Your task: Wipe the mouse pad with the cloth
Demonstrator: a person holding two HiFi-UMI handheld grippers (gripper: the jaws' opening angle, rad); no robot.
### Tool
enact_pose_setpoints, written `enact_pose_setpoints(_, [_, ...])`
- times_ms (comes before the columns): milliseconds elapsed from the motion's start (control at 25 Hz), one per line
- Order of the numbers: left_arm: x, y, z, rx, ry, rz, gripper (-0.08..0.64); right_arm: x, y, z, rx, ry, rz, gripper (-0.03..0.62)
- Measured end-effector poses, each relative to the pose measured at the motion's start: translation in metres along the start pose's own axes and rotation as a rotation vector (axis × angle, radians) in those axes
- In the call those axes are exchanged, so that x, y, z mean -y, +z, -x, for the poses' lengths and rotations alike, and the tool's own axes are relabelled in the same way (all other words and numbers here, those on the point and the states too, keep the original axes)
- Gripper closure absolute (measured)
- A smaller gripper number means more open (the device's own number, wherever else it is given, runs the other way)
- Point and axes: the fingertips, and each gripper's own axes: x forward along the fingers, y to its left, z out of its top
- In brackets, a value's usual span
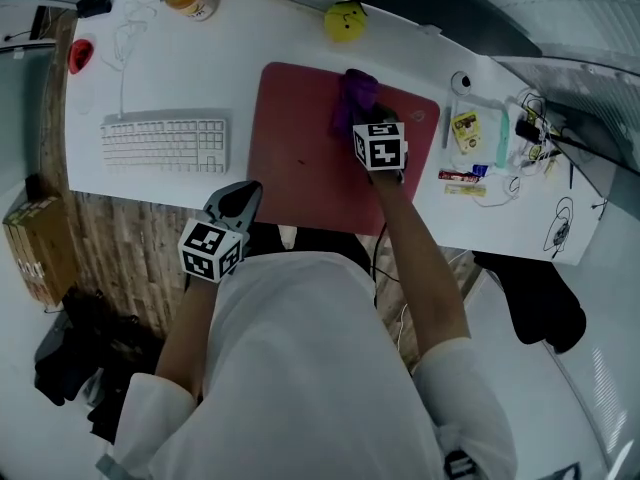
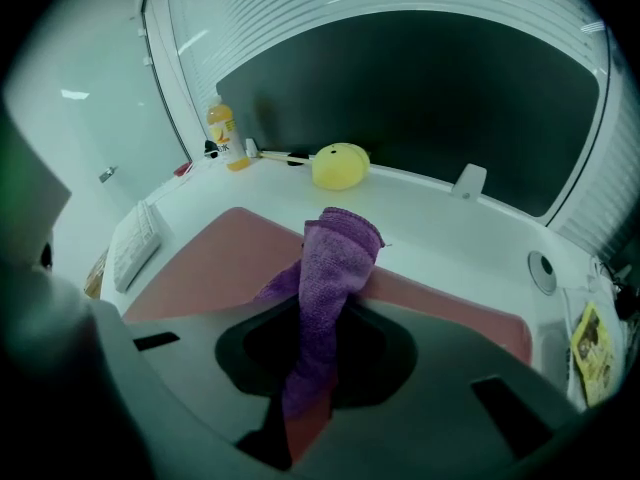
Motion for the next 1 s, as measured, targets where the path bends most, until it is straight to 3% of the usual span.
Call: enact_pose_setpoints(1000, [0.082, -0.006, -0.043, -0.011, -0.025, -0.057, 0.540, 0.134, -0.077, 0.052, -0.075, -0.195, -0.043, 0.518])
